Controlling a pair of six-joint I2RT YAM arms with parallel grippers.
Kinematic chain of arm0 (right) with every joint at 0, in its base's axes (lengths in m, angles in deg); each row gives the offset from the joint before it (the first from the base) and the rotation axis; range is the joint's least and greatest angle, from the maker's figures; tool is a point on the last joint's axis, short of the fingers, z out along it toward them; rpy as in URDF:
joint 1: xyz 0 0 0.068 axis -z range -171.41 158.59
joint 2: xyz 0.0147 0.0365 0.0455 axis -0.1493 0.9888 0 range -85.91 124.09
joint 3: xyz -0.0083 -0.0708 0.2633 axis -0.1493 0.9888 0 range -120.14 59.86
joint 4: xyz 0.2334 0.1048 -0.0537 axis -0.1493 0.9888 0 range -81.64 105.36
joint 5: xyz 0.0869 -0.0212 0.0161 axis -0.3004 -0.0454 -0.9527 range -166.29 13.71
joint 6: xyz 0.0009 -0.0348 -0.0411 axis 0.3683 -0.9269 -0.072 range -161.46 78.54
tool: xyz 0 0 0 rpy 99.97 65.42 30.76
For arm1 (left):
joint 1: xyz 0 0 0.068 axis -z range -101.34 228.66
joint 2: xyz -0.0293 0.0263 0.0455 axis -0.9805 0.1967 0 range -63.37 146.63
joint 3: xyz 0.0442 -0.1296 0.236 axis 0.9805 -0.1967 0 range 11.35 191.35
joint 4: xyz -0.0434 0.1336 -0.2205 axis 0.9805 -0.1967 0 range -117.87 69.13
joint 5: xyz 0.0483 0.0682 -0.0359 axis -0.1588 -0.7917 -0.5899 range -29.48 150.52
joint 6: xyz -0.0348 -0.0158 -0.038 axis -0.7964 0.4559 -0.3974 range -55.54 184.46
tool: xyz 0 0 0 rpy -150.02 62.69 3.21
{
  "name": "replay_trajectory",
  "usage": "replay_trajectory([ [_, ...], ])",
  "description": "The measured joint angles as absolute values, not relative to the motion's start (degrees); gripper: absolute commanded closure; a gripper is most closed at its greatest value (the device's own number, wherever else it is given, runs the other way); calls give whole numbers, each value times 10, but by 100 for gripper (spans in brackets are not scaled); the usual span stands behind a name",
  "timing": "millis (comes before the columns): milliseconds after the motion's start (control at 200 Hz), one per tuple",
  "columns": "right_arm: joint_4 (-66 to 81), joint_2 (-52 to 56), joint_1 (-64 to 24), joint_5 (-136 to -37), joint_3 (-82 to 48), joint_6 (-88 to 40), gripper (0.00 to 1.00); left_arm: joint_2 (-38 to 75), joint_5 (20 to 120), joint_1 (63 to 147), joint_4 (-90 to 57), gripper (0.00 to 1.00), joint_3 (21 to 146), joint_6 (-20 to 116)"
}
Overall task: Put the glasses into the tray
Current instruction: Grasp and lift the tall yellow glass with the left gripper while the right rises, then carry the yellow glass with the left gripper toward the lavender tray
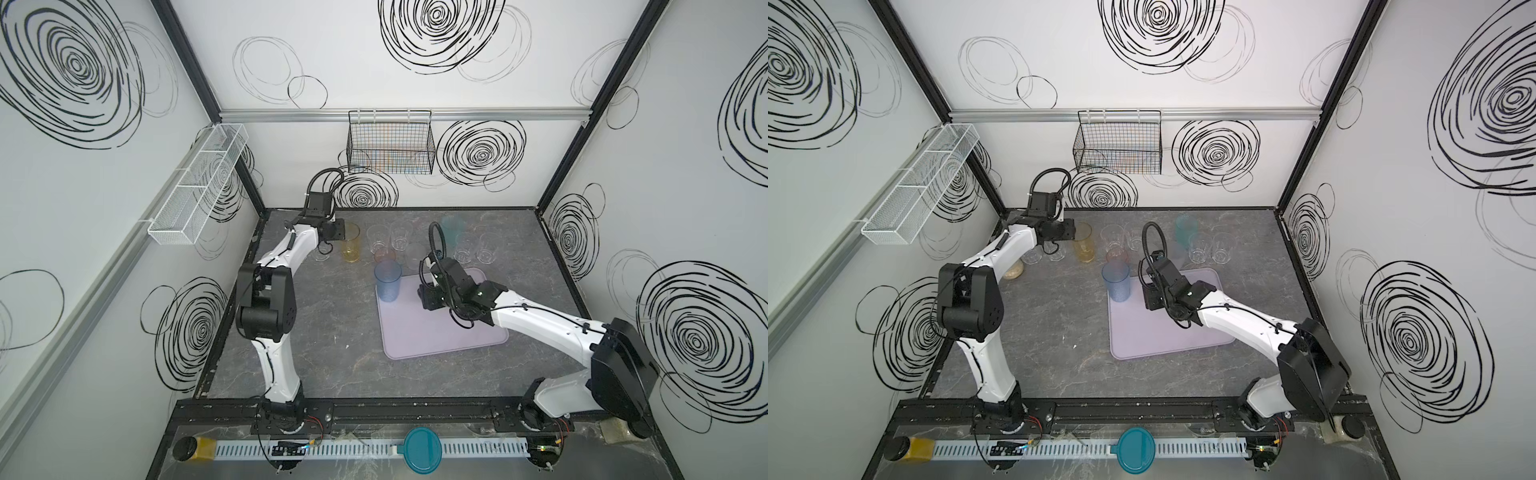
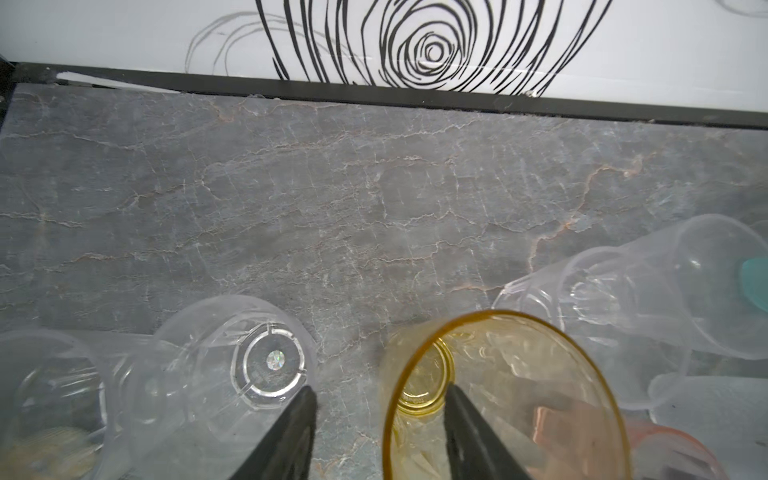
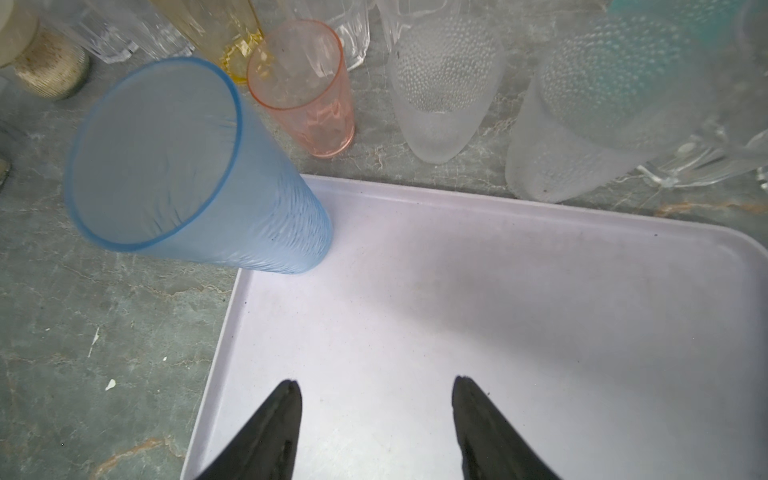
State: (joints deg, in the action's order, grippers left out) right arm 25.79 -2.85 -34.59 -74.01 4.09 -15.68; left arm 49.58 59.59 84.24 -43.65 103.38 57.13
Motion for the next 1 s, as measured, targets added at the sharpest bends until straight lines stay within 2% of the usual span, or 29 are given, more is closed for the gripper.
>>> replay_trajectory([
  [120, 267, -21, -345, -749, 40, -156, 37, 503, 564, 854, -437, 68, 1039, 587],
  [215, 273, -21, -345, -753, 37, -156, 37, 503, 544, 866, -439, 86, 1039, 598],
  [310, 276, -23, -345, -752, 37, -154, 37, 499, 527, 877, -442, 95, 1039, 603],
  [345, 276, -23, -345, -753, 37, -153, 37, 492, 528, 881, -444, 96, 1038, 606],
  [360, 276, -24, -345, -753, 38, -153, 37, 489, 526, 882, -446, 100, 1037, 608],
  [695, 273, -51, -341, -761, 56, -133, 37, 372, 519, 906, -512, 100, 1010, 600],
  [995, 257, -54, -296, -802, 83, -112, 37, 200, 507, 957, -512, 100, 950, 573],
])
